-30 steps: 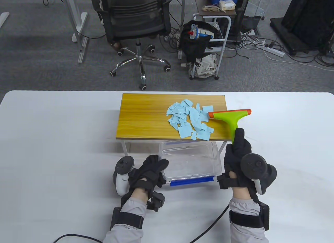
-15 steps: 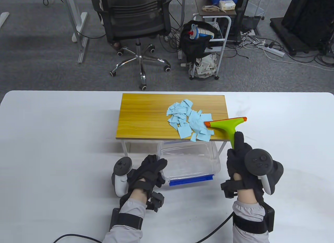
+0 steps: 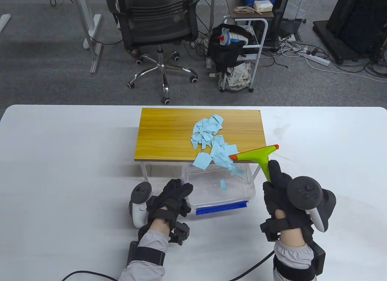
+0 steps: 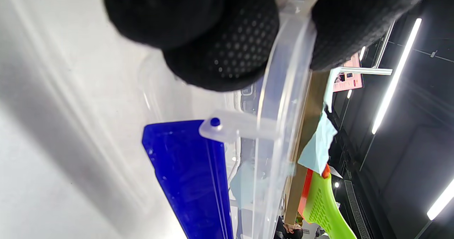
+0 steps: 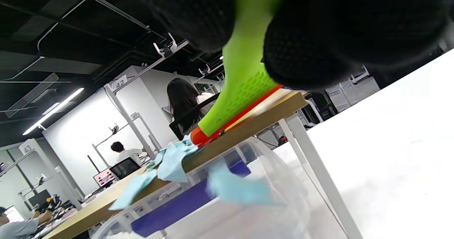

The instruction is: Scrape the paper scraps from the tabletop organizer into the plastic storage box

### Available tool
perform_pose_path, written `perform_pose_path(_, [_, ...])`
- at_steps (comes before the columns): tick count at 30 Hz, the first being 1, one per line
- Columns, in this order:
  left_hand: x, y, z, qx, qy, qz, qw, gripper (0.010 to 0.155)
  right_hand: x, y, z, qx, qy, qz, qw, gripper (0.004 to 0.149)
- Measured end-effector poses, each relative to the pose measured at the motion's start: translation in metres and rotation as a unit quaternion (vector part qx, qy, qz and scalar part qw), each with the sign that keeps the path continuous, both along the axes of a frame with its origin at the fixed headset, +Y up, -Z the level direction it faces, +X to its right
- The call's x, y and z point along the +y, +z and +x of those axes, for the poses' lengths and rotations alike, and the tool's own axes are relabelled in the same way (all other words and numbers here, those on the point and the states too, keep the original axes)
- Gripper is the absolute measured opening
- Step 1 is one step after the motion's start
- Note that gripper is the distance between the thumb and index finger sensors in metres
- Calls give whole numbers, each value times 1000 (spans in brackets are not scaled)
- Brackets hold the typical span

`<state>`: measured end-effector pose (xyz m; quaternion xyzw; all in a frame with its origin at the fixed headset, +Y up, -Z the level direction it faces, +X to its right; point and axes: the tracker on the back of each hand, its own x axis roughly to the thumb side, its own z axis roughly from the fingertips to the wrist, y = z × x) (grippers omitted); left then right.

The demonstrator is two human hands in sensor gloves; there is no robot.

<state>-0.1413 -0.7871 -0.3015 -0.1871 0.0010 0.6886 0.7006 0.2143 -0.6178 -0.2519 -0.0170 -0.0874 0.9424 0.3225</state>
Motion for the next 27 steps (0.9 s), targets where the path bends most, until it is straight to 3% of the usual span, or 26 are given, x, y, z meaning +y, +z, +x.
perform_pose_path(7, [1, 0, -1, 1, 2, -1, 1000, 67, 13, 12, -6, 11, -7, 62, 998, 59])
perform_pose_path(12, [1, 0, -2, 5, 4, -1, 1000, 67, -9, -7, -19, 43, -24, 68, 996, 60])
perform_pose_path(17, [1, 0, -3, 7, 3, -1, 1000, 67, -37, -22, -33, 27, -14, 83, 996, 60])
perform_pose_path(20, [1, 0, -3, 7, 2, 0, 1000, 67, -43, -26, -35, 23, 8, 66, 998, 60])
perform_pose_path(27, [1, 0, -4, 4, 5, -2, 1000, 67, -28, -18, -25, 33, -23, 18, 999, 60])
